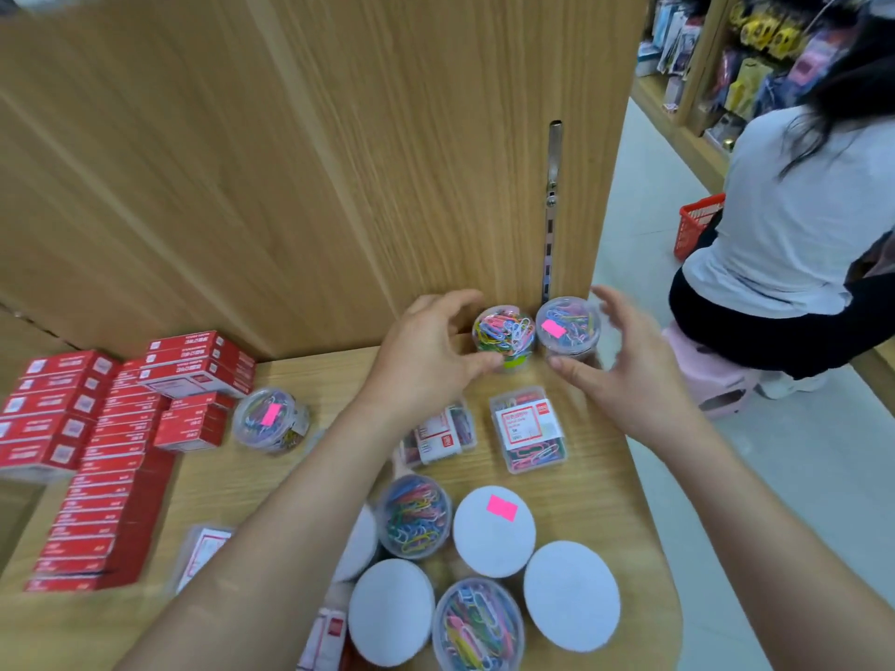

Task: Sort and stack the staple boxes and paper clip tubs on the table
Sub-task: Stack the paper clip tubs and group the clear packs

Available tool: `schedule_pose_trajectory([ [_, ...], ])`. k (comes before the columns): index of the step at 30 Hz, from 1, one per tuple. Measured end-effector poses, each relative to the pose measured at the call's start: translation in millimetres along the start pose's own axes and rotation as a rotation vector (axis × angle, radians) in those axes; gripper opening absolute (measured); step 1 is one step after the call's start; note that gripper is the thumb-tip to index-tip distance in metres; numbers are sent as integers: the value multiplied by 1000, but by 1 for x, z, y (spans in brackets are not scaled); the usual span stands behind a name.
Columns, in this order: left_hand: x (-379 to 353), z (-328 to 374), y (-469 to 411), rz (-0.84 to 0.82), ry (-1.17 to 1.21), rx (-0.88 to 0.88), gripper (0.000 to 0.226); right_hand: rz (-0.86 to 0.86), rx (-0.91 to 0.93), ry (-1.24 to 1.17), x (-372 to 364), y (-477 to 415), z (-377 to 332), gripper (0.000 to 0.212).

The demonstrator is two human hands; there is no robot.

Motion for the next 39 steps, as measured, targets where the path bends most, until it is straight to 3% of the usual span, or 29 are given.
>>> schedule_pose_trajectory([
  [2, 41, -6, 17, 84, -196, -38, 48, 56, 107, 168, 14, 1, -23, 70],
  [4, 80, -29, 35, 127, -430, -6, 48, 35, 229, 186, 14, 3, -52, 53],
  [6, 102, -67, 47, 76, -616, 95, 52, -116, 328, 111, -3, 5, -81, 46],
  [9, 101, -115, 52, -32, -833, 161, 60, -394, 389, 86, -43, 13, -117, 54],
  [14, 95, -128, 46, 61, -1029, 81, 51, -708, 422, 367, -91, 18, -132, 61],
  [16, 99, -120, 41, 113, -990, 33, 46, -741, 395, 409, -95, 18, -129, 54],
  [18, 104, -106, 33, 131, -854, 23, 55, -750, 386, 424, -96, 19, -126, 49],
  [23, 68, -61, 9, 4, -504, 10, 64, -684, 455, 444, -100, 22, -126, 43],
  [28, 29, -56, -10, 5, -406, -10, 67, -506, 361, 65, -66, 23, -124, 45],
  [35, 18, -45, -12, 113, -205, -61, 56, -238, -6, -494, -2, 40, -67, 58],
  [39, 14, -39, -6, 44, -49, -84, 52, -238, -1, -419, -1, 48, -58, 50],
])
Point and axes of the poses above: each hand's wrist, its own y-axis away from the middle knuckle, its own x-axis out of the back of the hand, z = x × y, the point moved 9 cm from there along -y, towards the middle knuckle, and after that the axes turned 14 degrees about x, right-handed, at the moved point
